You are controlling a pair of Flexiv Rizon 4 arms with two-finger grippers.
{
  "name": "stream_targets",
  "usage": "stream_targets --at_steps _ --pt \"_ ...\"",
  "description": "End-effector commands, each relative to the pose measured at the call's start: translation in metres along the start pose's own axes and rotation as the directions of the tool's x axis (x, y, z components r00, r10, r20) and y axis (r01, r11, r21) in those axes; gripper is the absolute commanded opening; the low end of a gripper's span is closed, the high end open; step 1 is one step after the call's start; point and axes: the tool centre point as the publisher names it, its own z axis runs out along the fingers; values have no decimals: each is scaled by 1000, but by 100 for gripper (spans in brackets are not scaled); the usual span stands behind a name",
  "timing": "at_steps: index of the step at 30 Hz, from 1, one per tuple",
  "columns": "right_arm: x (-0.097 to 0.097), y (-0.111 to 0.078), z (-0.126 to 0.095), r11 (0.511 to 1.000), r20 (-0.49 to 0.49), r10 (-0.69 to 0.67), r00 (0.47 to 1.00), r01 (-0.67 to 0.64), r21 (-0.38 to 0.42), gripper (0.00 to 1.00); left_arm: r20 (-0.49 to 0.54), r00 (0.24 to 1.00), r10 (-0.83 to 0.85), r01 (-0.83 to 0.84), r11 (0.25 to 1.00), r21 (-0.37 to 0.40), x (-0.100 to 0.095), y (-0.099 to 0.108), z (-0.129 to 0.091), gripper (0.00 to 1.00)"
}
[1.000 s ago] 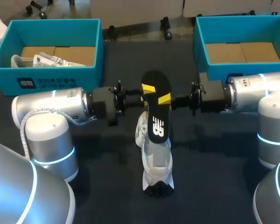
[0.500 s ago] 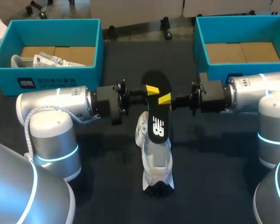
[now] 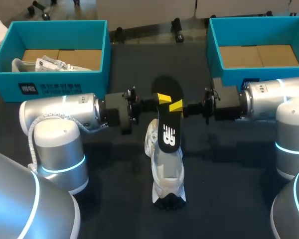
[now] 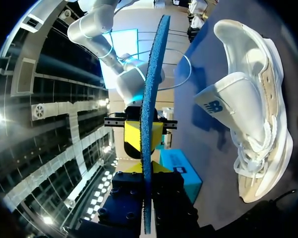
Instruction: Take the shoe out of the shoebox, open the shoe tongue, remove and reinsert the insole, then place the shoe into the shoebox
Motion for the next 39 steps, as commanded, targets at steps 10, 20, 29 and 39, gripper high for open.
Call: stream_targets --at_steps 10,20,29,39 --pt "-7 -7 -9 998 19 -61 998 61 21 100 -15 1000 -4 4 1000 12 -7 -6 -11 0" --pt "-15 -22 -43 986 87 -166 982 165 20 100 -98 993 -70 74 996 41 -7 -18 -42 0" --pt "-16 -27 -59 966 144 -257 956 250 68 100 -156 983 -96 110 990 88 -16 -40 -63 0" --pt "-19 -23 -59 950 158 -294 943 271 153 100 -166 979 -121 139 985 103 -14 -43 -62 0"
